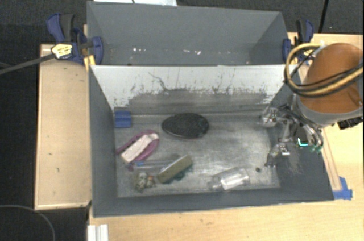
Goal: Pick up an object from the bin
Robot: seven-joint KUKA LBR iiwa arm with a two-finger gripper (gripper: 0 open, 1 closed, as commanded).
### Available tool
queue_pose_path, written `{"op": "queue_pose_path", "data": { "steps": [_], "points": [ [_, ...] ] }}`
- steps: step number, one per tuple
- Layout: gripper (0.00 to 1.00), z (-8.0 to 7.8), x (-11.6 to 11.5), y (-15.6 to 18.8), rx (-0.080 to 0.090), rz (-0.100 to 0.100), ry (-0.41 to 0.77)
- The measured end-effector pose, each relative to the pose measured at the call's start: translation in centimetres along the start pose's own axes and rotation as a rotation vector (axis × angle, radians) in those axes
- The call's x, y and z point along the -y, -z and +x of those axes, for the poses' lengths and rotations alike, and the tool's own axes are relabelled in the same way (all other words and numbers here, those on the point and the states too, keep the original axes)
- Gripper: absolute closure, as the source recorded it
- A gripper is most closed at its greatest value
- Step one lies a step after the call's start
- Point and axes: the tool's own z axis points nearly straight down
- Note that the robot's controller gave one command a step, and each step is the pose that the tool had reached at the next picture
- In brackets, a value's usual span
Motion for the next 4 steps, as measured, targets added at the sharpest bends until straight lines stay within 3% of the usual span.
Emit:
{"op": "queue_pose_path", "data": {
  "steps": [1, 2, 3, 4],
  "points": [
    [0.00, 1.4, -6.1, -6.6, 0.008, 0.002, 0.217],
    [0.00, -4.9, -11.8, -2.0, 0.018, -0.001, 0.207],
    [0.00, -6.9, -16.5, -8.0, 0.013, 0.003, 0.268],
    [0.00, -3.1, -24.3, -7.9, 0.012, 0.000, 0.444]
  ]
}}
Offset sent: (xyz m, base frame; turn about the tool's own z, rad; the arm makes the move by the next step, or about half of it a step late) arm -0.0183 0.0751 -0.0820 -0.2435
